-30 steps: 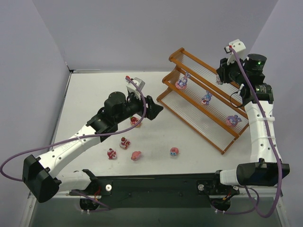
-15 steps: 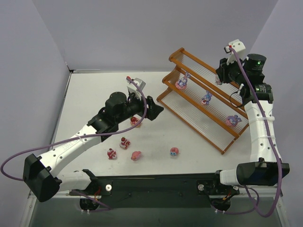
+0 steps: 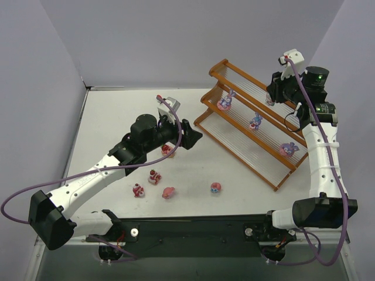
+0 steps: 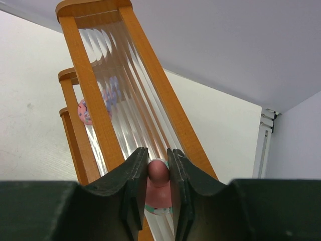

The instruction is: Place and organize the plastic toys onto the shelf

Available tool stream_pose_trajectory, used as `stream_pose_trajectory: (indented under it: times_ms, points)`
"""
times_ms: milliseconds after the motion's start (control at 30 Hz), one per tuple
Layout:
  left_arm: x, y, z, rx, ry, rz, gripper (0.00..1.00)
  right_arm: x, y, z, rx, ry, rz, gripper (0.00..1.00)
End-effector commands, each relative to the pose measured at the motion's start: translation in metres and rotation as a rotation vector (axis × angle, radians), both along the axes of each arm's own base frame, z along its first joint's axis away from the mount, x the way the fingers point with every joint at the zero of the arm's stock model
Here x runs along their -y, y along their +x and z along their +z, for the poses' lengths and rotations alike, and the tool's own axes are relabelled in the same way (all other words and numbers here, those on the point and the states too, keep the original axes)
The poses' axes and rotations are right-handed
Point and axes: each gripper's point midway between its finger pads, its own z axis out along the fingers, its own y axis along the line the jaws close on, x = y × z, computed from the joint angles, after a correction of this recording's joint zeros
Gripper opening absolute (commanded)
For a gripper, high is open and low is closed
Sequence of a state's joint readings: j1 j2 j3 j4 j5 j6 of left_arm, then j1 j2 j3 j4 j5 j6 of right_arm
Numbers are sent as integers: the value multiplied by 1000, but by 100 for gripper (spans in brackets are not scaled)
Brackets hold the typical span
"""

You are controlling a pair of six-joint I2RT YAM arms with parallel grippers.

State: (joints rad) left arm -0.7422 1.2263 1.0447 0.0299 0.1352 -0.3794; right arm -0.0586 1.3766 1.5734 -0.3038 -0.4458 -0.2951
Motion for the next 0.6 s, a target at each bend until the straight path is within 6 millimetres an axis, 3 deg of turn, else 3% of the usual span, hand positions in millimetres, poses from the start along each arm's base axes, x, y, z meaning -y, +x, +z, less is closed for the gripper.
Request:
stream_pose_trajectory:
  times_ms: [0, 333, 567]
  points:
    - [0, 4, 16, 43, -33, 5, 97, -4, 1, 16, 59, 18, 23, 26]
    - [-1, 6, 14, 41, -31, 9, 97, -4, 1, 16, 61, 20, 24, 37]
    - [-2, 8, 17, 48, -37, 15, 97, -5, -6, 49, 131, 37, 13, 58]
